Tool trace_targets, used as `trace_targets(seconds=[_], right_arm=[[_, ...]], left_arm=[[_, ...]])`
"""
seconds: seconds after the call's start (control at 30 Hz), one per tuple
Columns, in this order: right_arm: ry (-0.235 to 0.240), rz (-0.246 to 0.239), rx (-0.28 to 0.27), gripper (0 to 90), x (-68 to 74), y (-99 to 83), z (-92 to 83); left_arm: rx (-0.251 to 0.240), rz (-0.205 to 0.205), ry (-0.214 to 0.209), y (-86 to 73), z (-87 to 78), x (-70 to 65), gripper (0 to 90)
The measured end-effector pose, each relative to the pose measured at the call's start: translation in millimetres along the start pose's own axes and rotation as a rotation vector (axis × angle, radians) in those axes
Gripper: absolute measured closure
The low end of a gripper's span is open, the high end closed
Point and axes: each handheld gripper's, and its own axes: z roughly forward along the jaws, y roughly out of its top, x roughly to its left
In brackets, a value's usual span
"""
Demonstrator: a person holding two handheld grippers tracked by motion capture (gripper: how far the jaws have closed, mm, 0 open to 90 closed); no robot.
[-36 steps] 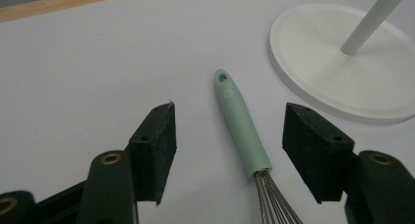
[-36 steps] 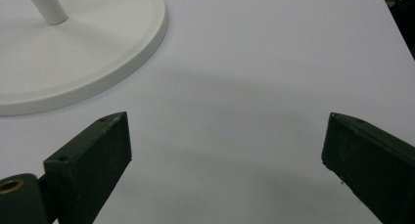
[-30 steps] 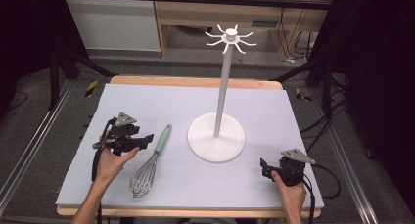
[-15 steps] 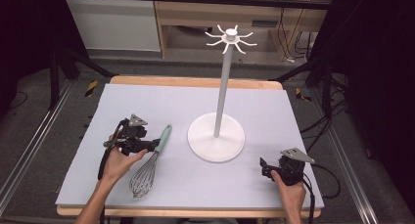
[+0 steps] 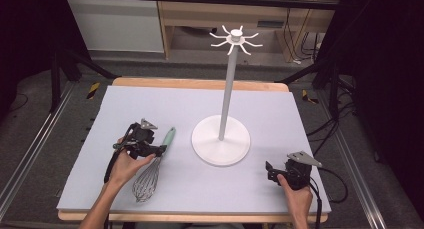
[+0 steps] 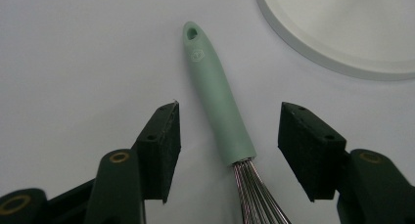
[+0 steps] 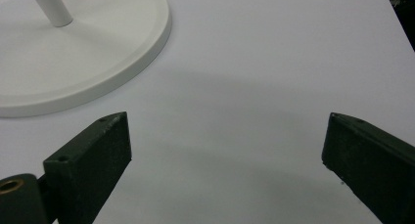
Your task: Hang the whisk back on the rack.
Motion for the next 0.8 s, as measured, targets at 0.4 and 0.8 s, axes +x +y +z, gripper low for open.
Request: trace_targets(seconds=[0.4, 0.8], right_arm=[[0.01, 0.004, 0.012, 4.8, 0.7, -0.4, 0.9], [0.009, 0.0, 0.024, 4.9, 1.0, -0.5, 2.5]], left_arm=[[0.062, -0.013, -0.003, -4.7, 16.8, 0.3, 45.2], [0.113, -0.015, -0.005, -5.0, 28.8, -1.6, 51.5]])
